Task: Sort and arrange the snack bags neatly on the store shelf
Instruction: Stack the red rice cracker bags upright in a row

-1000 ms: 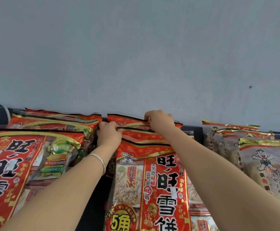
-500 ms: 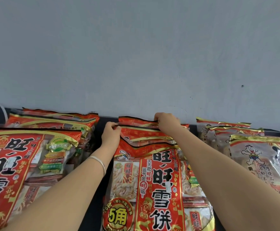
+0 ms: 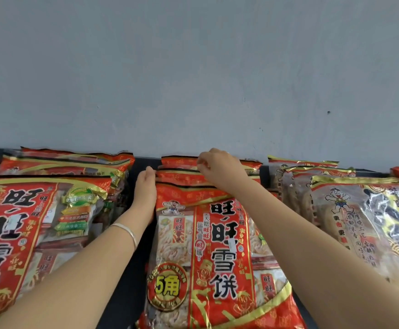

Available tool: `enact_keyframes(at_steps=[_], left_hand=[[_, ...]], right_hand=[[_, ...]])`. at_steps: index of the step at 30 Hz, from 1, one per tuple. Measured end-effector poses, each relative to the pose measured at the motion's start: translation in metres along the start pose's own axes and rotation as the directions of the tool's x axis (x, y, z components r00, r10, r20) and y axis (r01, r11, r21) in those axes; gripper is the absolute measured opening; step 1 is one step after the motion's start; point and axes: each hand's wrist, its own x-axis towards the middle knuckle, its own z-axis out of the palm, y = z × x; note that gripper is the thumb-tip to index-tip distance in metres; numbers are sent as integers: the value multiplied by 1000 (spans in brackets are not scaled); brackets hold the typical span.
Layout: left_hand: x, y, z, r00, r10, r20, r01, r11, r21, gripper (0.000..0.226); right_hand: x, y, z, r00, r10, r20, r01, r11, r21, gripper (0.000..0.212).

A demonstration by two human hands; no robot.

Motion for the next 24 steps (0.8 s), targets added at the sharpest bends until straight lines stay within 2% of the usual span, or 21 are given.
enact_keyframes(at_steps=[3,7,9,14,17,19,21,24], left_hand=[[-26,1,-6,999,-7,45,9,999,-46,40],[-65,-8,-11,978,-19,208,12,999,35,20],[-85,-11,-12,981,-32,191,15,996,87,13],[-131,-12,-13,987,18,158,-52,976,210,35],[-150,-19,-15,991,20,132,-63,942,329,60],[-161,-22,-18,991,18,129,-68,916,395,63],[-170,-23,-20,986,-16,168,-62,893,445,68],[-183,-12,-23,970,-140,198,15,851,525,86]], right_hand=[[-21,-4,-8,998,5,61,-2,999,-43,30],[-58,0,-15,998,10,63,-6,998,-60,34],[-77,2,-12,996,35,88,-29,997,-66,44],[-116,1,-1,992,106,68,-105,994,-23,50],[-130,-1,0,990,103,101,-101,995,-18,50],[-137,-2,0,986,83,143,-78,996,-36,52],[-143,-4,-2,981,78,180,-72,997,-41,55],[-153,-16,-7,988,62,138,-62,998,-5,56]])
